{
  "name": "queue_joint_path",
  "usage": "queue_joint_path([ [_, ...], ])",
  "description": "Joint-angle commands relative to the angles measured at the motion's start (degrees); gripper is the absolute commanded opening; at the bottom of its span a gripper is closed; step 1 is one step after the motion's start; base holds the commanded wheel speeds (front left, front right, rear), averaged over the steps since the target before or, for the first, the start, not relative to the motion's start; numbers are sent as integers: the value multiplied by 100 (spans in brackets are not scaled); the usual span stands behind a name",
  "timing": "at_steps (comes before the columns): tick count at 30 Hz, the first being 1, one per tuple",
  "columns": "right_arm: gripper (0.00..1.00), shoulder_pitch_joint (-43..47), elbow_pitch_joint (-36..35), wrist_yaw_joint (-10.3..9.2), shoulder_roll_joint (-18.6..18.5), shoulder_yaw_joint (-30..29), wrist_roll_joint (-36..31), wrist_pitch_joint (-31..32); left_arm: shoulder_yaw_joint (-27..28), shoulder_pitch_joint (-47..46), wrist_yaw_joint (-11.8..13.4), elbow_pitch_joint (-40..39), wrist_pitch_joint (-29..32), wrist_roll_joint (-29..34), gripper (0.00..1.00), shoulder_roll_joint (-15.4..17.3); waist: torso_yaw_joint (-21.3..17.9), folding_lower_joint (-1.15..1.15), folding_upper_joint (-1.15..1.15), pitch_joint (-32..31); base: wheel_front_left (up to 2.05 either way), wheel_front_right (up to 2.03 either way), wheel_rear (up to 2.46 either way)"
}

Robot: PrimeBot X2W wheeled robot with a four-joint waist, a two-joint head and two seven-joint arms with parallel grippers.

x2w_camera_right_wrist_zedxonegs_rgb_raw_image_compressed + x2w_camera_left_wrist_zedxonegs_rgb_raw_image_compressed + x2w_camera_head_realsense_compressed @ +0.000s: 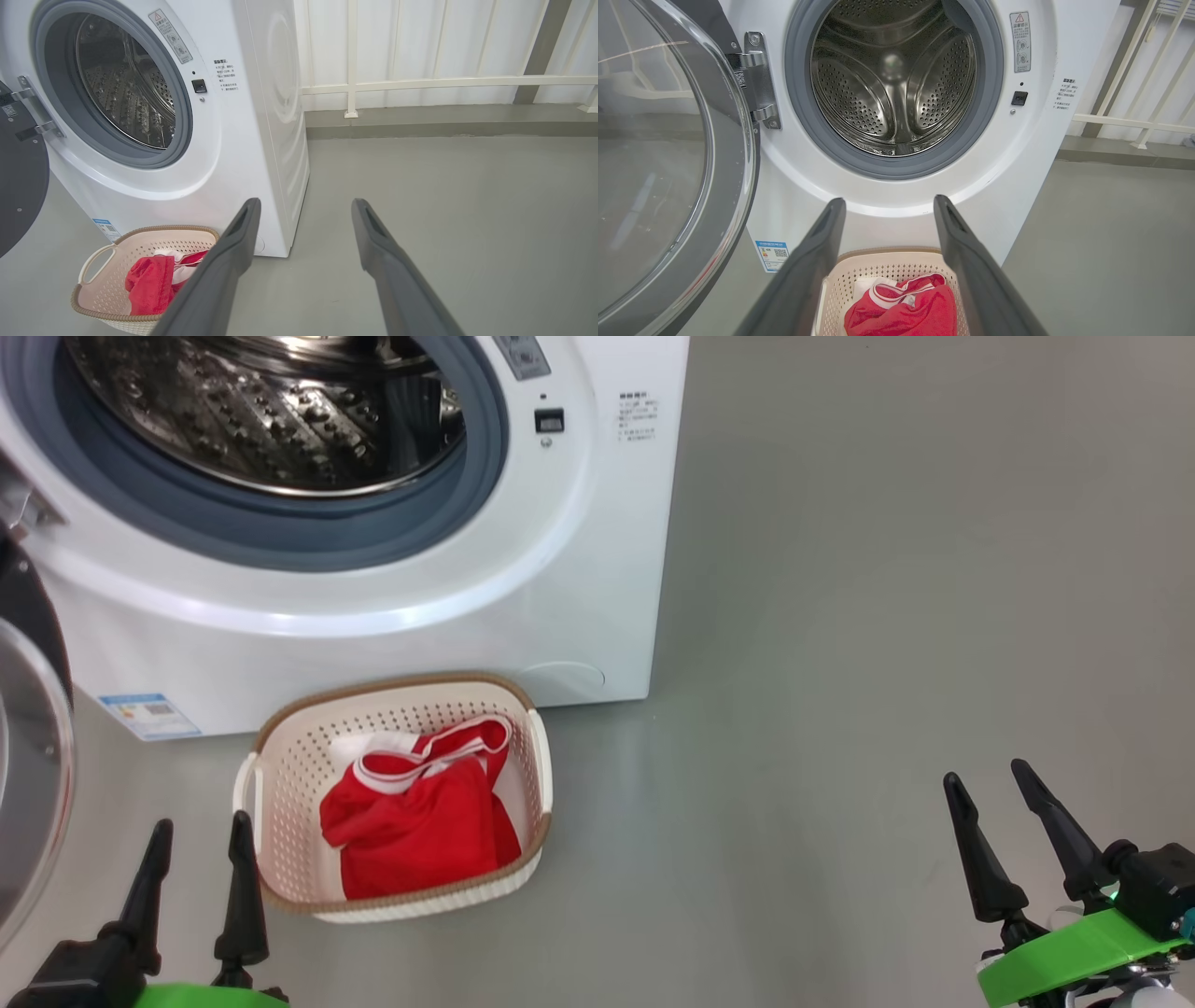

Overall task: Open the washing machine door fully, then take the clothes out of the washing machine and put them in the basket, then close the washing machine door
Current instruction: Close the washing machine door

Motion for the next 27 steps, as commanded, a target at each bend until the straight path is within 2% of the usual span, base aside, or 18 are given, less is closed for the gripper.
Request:
queue_joint_path([
  [1, 100, -10, -149, 9, -105, 104, 23, -27, 191, -24, -18, -139, -37, 17, 100, 80, 2, 0, 0, -3, -136, 136, 0],
  [8, 100, 0, -141, 9, -111, 103, 28, -27, 191, -42, -18, -98, -37, 70, 100, 92, 19, 0, 0, -34, -79, 79, 0],
  [20, 100, 23, -132, 9, -137, 118, 25, -27, 206, -15, -18, -85, -37, 73, 100, 48, 97, 0, 0, -90, -1, 1, 0],
  [27, 100, 45, -116, 9, -186, 206, 28, -27, 256, 37, -18, -50, -37, 15, 100, 0, 291, 0, 0, -154, 0, 0, 0],
])
